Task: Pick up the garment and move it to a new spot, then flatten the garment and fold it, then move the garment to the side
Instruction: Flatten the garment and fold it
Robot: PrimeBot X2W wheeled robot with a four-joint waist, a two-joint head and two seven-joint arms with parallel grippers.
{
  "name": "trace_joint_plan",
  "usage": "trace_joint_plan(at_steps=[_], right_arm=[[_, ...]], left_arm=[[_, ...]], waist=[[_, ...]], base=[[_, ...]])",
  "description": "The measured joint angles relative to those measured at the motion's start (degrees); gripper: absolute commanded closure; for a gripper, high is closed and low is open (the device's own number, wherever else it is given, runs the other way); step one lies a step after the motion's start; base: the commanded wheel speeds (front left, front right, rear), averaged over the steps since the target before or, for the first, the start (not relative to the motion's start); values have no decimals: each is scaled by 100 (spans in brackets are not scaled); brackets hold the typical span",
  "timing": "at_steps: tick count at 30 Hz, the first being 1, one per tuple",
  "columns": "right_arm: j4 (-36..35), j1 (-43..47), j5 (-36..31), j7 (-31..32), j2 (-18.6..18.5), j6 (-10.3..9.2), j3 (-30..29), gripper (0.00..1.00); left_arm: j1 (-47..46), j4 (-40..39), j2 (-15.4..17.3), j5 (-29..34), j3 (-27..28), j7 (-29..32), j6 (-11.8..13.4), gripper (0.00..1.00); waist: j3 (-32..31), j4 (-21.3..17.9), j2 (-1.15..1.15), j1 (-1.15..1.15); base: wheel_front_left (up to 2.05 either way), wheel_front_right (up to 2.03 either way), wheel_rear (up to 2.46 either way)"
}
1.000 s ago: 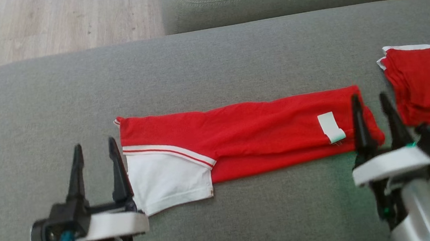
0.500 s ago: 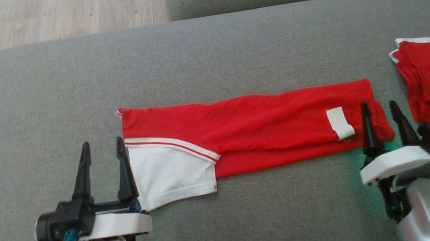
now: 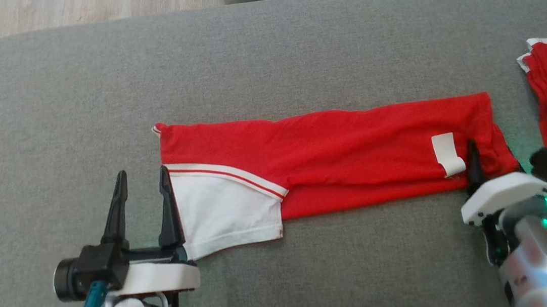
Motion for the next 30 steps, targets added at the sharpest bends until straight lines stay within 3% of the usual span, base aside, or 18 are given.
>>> trace_joint_plan(at_steps=[1,6,20,27,30], right_arm=[[89,-79,68,-19,-13,0,97,100],[194,-203,44,-22,5,0,194,100],[-1047,68,-1049,-11,-148,0,-1338,100],[-1341,57,-956,198,-19,0,-956,100],[-1330,57,-393,299,-4,0,-361,100]], left_arm=[[-13,1,-2,11,21,0,-2,0],[-16,15,-5,32,113,0,-2,0],[-16,-136,-14,-261,30,0,63,0],[-4,-131,-15,-266,24,0,130,0],[38,-118,-15,-253,40,0,132,0]], waist=[[3,-1,0,0],[-20,-61,0,0],[-314,-266,0,0],[-539,-157,0,-1],[-643,-12,0,-1]], base=[[0,0,0],[0,0,0],[0,0,0],[0,0,0],[0,0,0]])
